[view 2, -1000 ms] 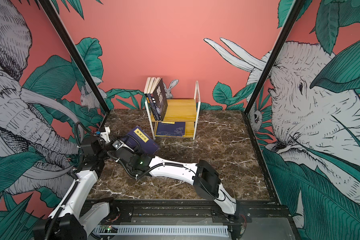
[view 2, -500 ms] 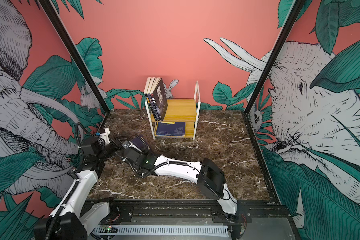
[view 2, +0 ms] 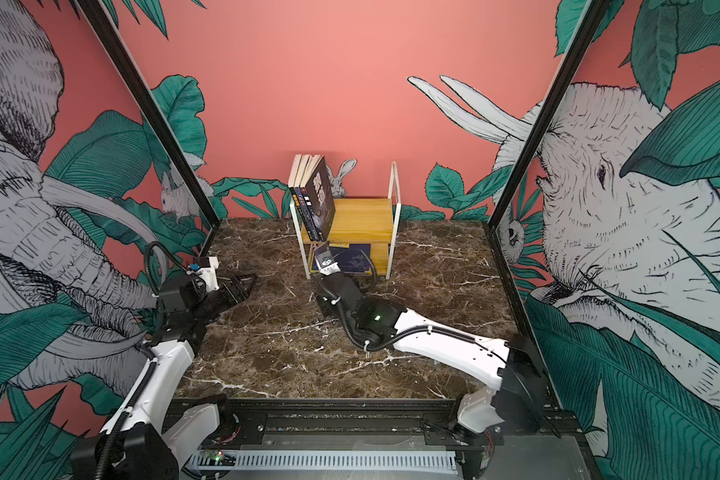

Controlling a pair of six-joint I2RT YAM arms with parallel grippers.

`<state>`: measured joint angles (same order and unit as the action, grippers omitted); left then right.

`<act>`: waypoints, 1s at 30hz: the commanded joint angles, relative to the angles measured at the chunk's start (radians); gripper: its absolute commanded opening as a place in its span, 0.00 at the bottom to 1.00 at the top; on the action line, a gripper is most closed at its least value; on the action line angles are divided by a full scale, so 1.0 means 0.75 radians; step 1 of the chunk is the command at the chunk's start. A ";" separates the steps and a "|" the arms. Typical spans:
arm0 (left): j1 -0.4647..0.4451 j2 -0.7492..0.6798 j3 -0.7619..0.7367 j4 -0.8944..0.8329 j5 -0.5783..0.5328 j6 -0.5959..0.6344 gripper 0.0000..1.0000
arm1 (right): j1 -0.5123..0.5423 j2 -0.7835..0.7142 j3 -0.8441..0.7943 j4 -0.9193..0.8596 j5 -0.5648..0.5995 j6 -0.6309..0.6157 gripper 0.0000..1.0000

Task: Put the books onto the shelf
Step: 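Lift the held book with the right gripper into the shelf's upper tier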

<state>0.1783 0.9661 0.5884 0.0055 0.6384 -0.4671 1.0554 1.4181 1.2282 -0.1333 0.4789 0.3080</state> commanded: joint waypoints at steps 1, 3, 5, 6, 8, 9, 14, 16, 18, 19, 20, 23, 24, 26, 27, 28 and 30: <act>0.010 -0.028 0.029 -0.065 0.012 0.219 0.79 | -0.064 -0.101 -0.026 0.178 -0.024 0.044 0.00; 0.009 -0.038 0.006 -0.057 0.000 0.257 0.80 | -0.095 -0.126 -0.018 0.216 -0.018 0.015 0.00; 0.011 -0.031 0.011 -0.103 -0.027 0.288 0.85 | -0.123 -0.126 0.021 0.219 0.032 0.020 0.00; 0.011 -0.027 0.023 -0.129 -0.037 0.301 0.87 | -0.130 -0.124 0.034 0.239 0.041 0.016 0.00; 0.008 -0.037 0.021 -0.125 -0.038 0.336 0.91 | -0.142 -0.110 0.050 0.337 0.043 -0.032 0.00; 0.008 -0.045 0.011 -0.111 -0.037 0.346 0.93 | -0.146 -0.093 0.059 0.381 0.059 -0.063 0.00; 0.004 -0.041 0.028 -0.158 -0.037 0.353 0.99 | -0.167 0.038 0.147 0.664 0.241 -0.157 0.00; -0.018 -0.052 0.018 -0.139 -0.038 0.369 0.99 | -0.169 0.102 0.181 0.796 0.258 -0.238 0.00; -0.042 -0.064 0.018 -0.156 -0.037 0.397 0.99 | -0.172 0.184 0.218 0.949 0.285 -0.366 0.00; -0.048 -0.064 0.026 -0.175 -0.038 0.407 0.99 | -0.173 0.229 0.243 1.022 0.297 -0.434 0.00; -0.053 -0.061 0.031 -0.192 -0.037 0.413 0.99 | -0.176 0.292 0.275 1.064 0.310 -0.486 0.00; -0.071 -0.065 0.029 -0.194 -0.091 0.443 0.99 | -0.194 0.402 0.351 1.173 0.269 -0.565 0.00; -0.078 -0.071 0.025 -0.187 -0.096 0.460 0.99 | -0.200 0.428 0.364 1.212 0.259 -0.583 0.00; -0.086 -0.072 0.026 -0.196 -0.093 0.464 0.99 | -0.211 0.498 0.408 1.281 0.284 -0.604 0.00; -0.087 -0.068 0.029 -0.199 -0.084 0.457 0.99 | -0.218 0.522 0.426 1.293 0.290 -0.601 0.00; -0.087 -0.066 0.032 -0.201 -0.075 0.446 0.99 | -0.222 0.543 0.444 1.298 0.292 -0.588 0.00; -0.092 -0.067 0.031 -0.181 -0.064 0.433 0.99 | -0.234 0.585 0.463 1.312 0.268 -0.564 0.00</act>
<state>0.1177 0.9337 0.5896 -0.1223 0.5831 -0.1600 0.8940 1.8519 1.5265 0.6884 0.6762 -0.0910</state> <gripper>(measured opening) 0.993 0.059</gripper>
